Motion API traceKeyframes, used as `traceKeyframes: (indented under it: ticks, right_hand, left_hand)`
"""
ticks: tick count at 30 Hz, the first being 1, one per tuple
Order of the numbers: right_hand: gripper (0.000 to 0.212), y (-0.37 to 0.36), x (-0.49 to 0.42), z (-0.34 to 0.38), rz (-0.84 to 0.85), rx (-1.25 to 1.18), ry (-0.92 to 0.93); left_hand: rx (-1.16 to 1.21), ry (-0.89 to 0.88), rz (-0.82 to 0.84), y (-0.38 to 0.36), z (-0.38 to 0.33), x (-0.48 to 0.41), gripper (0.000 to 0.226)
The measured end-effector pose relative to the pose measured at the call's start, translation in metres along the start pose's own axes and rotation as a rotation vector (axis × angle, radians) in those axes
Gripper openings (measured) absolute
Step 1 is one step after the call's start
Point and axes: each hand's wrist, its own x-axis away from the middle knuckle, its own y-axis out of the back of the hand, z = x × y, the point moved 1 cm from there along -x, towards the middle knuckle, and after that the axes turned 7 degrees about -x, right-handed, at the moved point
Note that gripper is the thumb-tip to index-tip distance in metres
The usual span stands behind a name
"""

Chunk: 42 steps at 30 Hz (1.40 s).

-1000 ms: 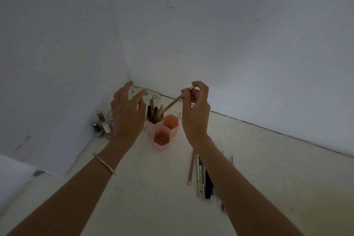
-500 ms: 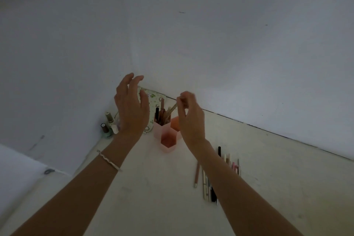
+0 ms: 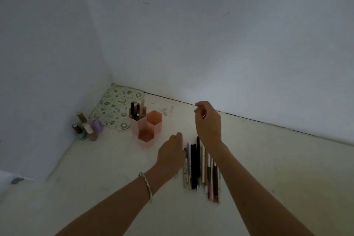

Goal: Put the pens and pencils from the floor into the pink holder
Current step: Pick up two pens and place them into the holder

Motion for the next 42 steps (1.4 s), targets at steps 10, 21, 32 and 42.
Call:
traceKeyframes:
  ticks: [10, 21, 32, 42]
  right_hand:
    - [0.019, 0.011, 0.029, -0.052, 0.196, 0.17, -0.1]
    - [0.024, -0.061, 0.051, -0.077, 0.529, 0.685, -0.043]
    - [0.017, -0.033, -0.023, 0.01, -0.032, -0.064, -0.044]
    - [0.017, -0.046, -0.024, 0.088, -0.195, -0.415, 0.218]
  left_hand:
    - [0.004, 0.216, 0.081, -0.026, 0.002, -0.01, 0.061]
    - [0.47, 0.026, -0.255, 0.076, 0.02, -0.022, 0.095]
    - [0.5, 0.085, -0.8, 0.135, 0.106, -0.043, 0.085]
    - [0.06, 0.135, -0.803, 0.105, 0.129, -0.038, 0.038]
